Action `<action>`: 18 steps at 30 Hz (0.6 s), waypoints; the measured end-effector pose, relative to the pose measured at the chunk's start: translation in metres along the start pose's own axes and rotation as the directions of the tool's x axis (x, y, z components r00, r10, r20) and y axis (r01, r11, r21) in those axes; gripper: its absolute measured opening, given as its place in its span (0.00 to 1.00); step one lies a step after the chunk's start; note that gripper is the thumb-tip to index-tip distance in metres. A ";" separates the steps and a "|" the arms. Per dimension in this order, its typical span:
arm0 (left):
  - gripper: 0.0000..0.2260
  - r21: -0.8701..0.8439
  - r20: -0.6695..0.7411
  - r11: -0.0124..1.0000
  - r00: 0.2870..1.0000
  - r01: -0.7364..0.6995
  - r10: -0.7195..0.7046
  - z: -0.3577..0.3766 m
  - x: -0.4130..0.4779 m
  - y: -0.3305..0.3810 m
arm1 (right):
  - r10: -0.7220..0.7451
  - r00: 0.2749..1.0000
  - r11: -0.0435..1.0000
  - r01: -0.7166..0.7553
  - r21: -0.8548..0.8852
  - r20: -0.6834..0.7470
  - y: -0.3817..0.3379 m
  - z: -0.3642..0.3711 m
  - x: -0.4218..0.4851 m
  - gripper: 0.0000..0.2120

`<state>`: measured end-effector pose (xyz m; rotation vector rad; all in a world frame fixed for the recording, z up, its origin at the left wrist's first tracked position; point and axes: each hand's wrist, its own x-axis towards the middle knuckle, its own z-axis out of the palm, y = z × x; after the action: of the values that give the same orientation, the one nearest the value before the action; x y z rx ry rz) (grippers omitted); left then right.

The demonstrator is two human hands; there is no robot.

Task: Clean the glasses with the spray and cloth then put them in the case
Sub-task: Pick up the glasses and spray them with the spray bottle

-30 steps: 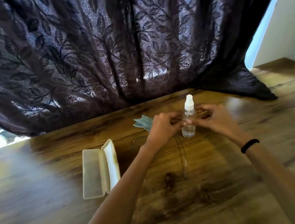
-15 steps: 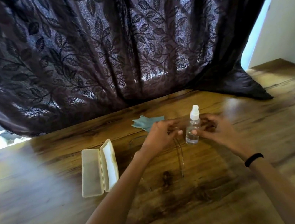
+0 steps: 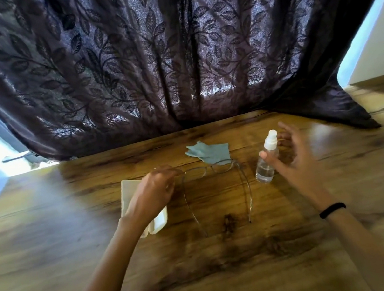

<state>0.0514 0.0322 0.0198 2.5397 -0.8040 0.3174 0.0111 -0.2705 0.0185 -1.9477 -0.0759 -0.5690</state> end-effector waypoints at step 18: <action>0.12 0.158 0.156 0.983 0.986 -0.090 0.065 0.010 -0.005 0.011 | -0.144 0.989 0.978 0.149 -0.148 0.044 0.006 0.010 -0.007 0.35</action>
<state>0.0419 0.0219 0.0133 2.7172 -0.9721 0.2278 0.0104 -0.2629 0.0066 -2.1111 -0.2036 -0.6556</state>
